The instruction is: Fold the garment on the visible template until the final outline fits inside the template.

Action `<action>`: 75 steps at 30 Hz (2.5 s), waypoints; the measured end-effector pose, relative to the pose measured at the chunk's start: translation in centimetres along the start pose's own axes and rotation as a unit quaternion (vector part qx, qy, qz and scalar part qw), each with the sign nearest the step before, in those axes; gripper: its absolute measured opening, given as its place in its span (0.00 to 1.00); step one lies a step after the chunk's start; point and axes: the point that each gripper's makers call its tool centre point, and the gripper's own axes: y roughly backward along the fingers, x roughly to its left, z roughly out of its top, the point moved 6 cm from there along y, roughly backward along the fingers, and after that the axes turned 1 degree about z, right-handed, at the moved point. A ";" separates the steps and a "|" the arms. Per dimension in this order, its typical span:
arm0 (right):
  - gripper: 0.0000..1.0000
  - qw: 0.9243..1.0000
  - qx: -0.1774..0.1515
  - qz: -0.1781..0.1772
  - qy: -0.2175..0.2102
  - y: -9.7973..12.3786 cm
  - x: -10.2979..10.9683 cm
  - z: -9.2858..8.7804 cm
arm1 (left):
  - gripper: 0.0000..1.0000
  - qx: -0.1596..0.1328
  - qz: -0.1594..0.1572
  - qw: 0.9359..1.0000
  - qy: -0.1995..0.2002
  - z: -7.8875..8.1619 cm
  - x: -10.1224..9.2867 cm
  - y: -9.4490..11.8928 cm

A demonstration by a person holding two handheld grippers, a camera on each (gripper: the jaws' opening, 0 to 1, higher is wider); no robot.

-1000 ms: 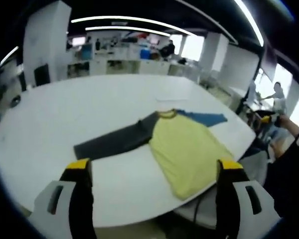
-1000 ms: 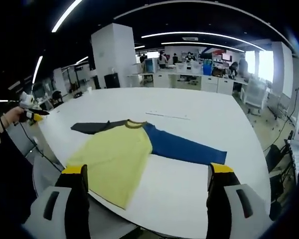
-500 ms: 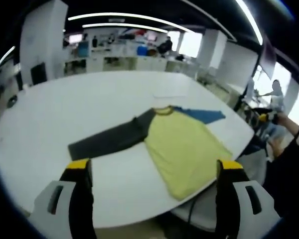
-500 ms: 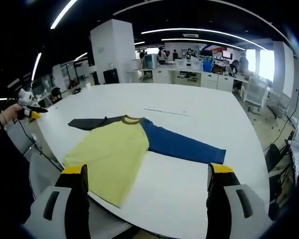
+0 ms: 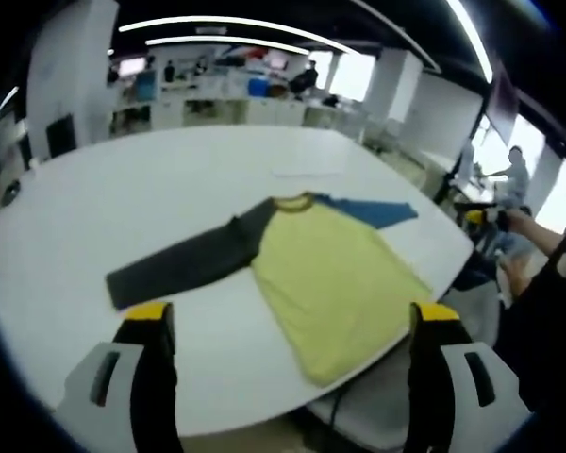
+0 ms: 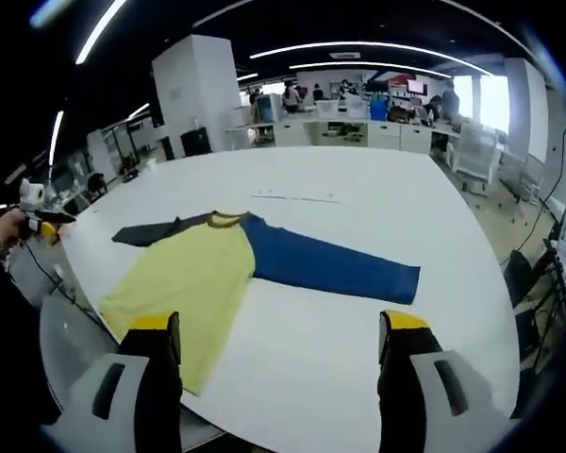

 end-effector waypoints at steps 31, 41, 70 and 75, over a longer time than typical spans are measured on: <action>0.48 0.996 0.033 -0.073 -0.045 -10.1 -15.2 -2.1 | 0.99 0.044 -0.031 0.998 -0.029 0.8 -2.5 -6.4; 0.41 0.993 0.037 -0.100 -0.049 -12.4 -17.9 -2.5 | 0.99 0.064 -0.046 0.996 -0.032 0.3 -2.9 -7.9; 0.19 0.983 0.070 -0.166 -0.040 -17.2 -23.0 -2.7 | 0.94 0.108 -0.044 0.992 -0.047 -0.7 -2.6 -9.7; 0.08 0.987 0.068 -0.148 -0.021 -17.6 -22.5 -2.4 | 0.93 0.107 -0.040 0.992 -0.047 -0.7 -2.5 -10.0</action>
